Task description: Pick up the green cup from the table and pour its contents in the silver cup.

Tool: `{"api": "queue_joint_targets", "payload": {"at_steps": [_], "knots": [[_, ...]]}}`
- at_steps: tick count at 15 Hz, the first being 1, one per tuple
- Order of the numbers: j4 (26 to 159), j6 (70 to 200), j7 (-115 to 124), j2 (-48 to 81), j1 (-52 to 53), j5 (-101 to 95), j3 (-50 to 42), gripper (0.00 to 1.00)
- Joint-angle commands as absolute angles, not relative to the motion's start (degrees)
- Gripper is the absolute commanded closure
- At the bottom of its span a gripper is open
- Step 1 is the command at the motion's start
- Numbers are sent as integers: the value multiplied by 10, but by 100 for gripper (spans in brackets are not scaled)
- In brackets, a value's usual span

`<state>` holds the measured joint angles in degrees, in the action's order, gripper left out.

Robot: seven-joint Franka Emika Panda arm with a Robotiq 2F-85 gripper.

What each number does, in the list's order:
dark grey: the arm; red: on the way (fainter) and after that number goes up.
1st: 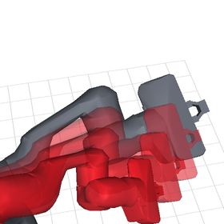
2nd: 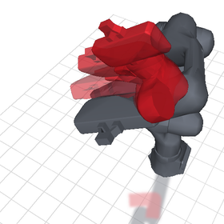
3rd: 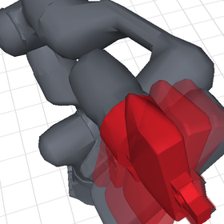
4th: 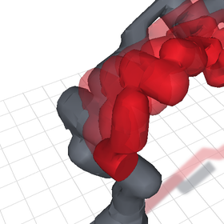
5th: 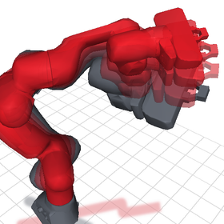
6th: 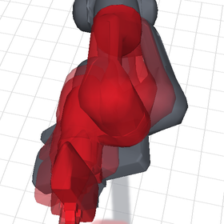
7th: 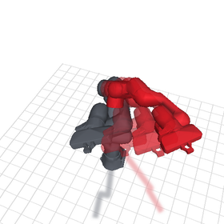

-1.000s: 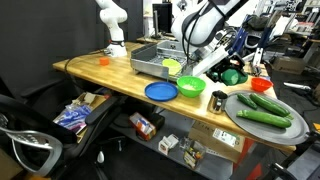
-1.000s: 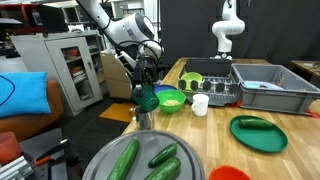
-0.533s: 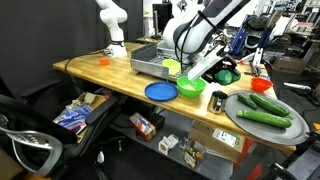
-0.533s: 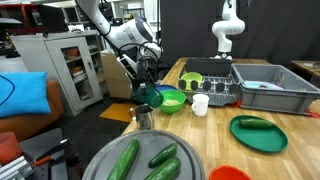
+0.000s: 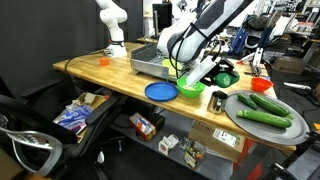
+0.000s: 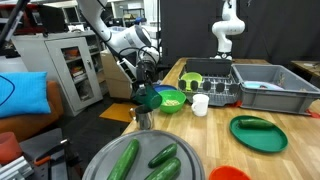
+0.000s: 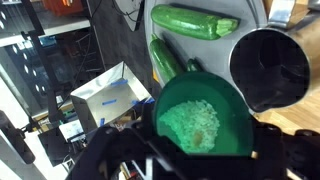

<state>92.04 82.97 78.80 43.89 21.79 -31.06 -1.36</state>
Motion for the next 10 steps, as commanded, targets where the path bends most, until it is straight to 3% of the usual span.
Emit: {"api": "queue_joint_targets", "payload": {"at_steps": [1,2,3,10], "knots": [[918,827,789,440,214,-312,-9,21],[918,827,789,440,214,-312,-9,21],[918,827,789,440,214,-312,-9,46],[922,808,823,444,234,-328,-13,46]]}}
